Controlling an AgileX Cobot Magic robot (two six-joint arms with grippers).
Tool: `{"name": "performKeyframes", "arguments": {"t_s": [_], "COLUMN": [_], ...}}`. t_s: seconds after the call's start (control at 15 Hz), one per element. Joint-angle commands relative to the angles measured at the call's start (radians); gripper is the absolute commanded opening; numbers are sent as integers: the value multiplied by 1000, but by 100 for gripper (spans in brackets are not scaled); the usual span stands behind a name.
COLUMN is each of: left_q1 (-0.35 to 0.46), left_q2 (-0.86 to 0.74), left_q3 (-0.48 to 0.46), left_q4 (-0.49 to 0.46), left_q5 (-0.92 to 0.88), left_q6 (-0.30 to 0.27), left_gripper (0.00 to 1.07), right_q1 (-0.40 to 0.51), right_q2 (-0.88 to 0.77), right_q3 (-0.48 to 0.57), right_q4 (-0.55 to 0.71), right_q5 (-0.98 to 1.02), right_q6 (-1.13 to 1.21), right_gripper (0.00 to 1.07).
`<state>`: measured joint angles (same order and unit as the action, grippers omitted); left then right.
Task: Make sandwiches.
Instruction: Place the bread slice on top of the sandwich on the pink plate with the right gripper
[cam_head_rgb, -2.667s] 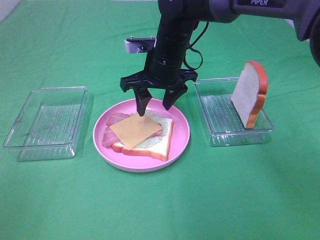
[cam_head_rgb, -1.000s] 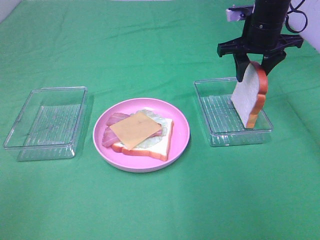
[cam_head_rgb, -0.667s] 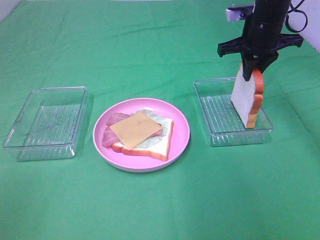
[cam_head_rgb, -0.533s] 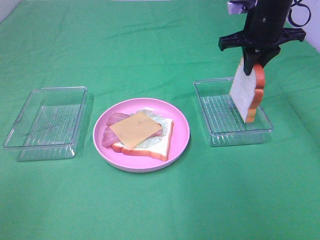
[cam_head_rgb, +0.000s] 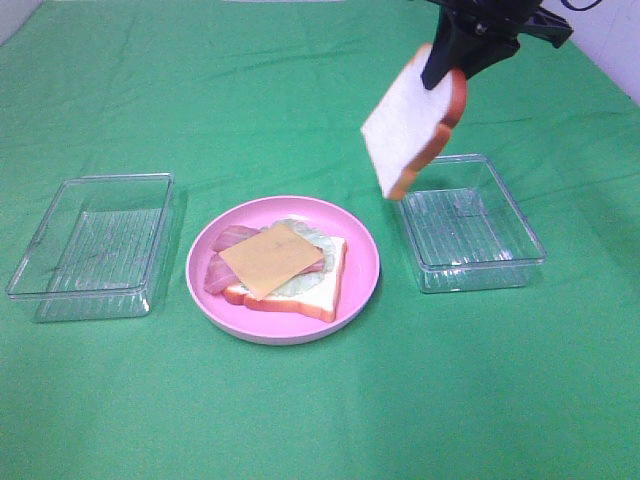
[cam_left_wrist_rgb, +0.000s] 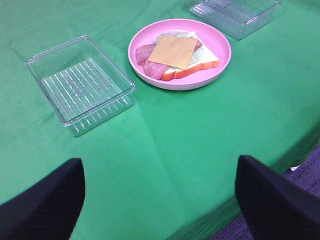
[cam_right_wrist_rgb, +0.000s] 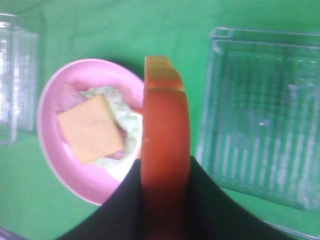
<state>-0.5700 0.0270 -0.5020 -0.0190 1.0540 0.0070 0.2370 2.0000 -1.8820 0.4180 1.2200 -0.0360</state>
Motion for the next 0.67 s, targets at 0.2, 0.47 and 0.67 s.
{"name": "performKeyframes", "arguments": {"t_s": [0.2,0.47,0.67], "left_q1": [-4,-4,-4], "left_q2": [-6,-6,-6], "left_q3": [2,2,2], "left_q4": [-7,-7,-7], "left_q5": [-8,-8,-8], "left_q6": [2,2,2], "left_gripper": [78,78,78], "right_q1": [52,116,164], "right_q2": [-9,-7,48], "right_q3": [169,403,497], "right_q4": [388,652,804], "right_q5": [-25,-241,-343], "right_q6": [-189,-323,-400], "right_gripper": [0,0,0]}}
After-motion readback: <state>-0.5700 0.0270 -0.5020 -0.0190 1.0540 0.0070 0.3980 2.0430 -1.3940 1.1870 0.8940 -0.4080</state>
